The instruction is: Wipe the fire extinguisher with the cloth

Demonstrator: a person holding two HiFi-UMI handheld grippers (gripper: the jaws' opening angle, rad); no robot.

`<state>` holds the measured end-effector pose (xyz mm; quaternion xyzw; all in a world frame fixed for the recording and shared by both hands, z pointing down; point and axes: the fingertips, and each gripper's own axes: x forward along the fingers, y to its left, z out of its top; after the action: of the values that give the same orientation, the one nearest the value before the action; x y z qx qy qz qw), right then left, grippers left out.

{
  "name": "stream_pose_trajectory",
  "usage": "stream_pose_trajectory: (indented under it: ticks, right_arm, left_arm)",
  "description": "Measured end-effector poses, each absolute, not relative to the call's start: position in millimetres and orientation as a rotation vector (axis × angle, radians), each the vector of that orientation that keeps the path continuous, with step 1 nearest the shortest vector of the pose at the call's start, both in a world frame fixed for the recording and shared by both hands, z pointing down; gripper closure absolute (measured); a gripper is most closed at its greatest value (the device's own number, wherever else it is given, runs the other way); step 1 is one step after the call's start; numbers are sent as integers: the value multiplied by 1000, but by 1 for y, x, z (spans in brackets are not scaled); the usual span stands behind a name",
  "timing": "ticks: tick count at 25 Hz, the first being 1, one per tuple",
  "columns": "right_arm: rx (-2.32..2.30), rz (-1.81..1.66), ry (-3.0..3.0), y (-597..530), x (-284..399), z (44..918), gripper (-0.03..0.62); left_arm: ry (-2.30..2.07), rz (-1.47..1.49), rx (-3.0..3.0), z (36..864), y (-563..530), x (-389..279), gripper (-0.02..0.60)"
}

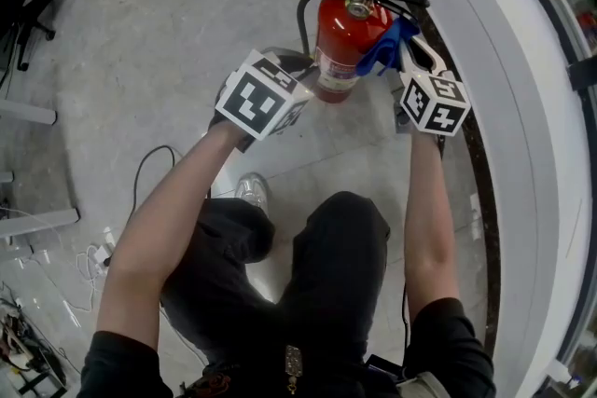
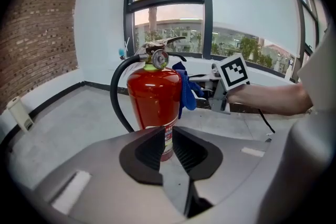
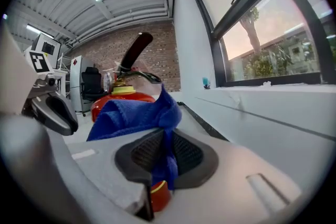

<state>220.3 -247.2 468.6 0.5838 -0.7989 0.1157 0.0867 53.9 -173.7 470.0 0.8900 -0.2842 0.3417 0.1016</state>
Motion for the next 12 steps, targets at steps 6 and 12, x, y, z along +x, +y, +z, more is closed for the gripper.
stream_pose_trajectory:
  ticks: [6, 12]
  right_arm:
    - [1685, 351, -2411, -199, 193, 473, 545]
    - [1678, 418, -2425, -176, 156, 479, 545]
  left_arm:
    - [-871, 1008, 2624, 471, -180, 54, 534]
    - [-881, 1013, 2610, 476, -183, 54, 536]
